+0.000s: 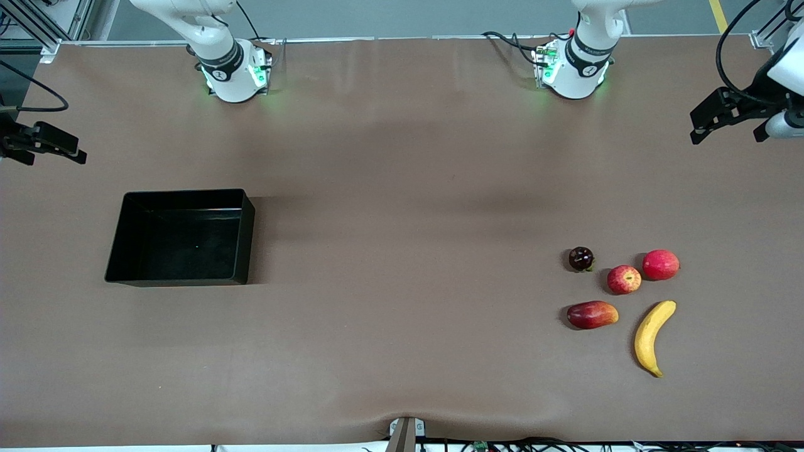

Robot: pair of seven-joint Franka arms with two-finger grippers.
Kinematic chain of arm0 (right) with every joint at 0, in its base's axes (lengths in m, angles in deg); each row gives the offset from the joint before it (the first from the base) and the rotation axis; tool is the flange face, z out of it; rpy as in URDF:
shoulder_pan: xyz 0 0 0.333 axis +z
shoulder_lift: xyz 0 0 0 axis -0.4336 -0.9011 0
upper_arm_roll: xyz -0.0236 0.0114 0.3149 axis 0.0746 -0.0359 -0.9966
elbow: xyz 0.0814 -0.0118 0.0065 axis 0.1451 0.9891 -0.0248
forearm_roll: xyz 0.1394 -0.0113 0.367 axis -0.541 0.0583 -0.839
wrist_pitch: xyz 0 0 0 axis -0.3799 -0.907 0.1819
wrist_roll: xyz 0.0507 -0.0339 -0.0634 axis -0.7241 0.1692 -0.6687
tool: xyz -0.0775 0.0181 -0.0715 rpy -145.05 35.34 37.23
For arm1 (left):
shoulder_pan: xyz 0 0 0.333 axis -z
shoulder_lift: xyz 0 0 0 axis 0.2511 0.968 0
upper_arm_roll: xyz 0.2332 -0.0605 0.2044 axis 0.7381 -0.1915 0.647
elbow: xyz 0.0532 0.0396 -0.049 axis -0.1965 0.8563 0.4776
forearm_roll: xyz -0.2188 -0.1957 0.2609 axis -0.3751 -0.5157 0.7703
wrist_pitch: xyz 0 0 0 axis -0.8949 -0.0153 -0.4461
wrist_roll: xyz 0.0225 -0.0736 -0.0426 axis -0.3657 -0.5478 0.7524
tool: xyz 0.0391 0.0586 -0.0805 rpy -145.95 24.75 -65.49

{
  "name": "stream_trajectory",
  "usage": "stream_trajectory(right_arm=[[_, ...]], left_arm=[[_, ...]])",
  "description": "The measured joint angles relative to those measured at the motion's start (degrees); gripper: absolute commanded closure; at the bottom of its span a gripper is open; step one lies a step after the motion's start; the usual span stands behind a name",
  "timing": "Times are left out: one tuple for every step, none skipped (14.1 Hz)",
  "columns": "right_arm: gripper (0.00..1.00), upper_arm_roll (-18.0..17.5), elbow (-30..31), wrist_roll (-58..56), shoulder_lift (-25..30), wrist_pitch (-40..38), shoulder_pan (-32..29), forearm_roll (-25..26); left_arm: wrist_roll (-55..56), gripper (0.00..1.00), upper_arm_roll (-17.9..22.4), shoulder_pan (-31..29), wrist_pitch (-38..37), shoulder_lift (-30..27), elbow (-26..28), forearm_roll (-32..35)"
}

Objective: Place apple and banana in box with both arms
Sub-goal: 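Move the left gripper down to the red-yellow apple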

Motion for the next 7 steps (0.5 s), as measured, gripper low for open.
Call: stream_trajectory(right_arm=[[0.0,0.0,0.0,0.0,0.0,0.0,0.0,0.0],[0.0,0.0,0.0,0.0,0.0,0.0,0.0,0.0],[0.0,0.0,0.0,0.0,0.0,0.0,0.0,0.0],[0.0,0.0,0.0,0.0,0.0,0.0,0.0,0.0],[0.0,0.1,0.0,0.0,0.0,0.0,0.0,0.0],[0.0,0.1,0.0,0.0,0.0,0.0,0.0,0.0],[0.0,0.1,0.0,0.0,0.0,0.0,0.0,0.0]], left_arm=[[0.1,0.0,0.0,-0.3,0.0,0.1,0.0,0.0],[0.2,0.0,0.0,-0.6,0.0,0.1,-0.1,0.0],[0.2,0.0,0.0,-0.8,-0.1,0.1,-0.1,0.0],[0.2,0.0,0.0,-0.9,-0.1,0.2,-0.2,0.0],[0.2,0.0,0.0,-1.0,-0.3,0.5,-0.2,0.0],[0.3,0.0,0.1,-1.1,-0.4,1.1,-0.1,0.0],[0.3,0.0,0.1,-1.4,-0.5,2.3,0.0,0.0]])
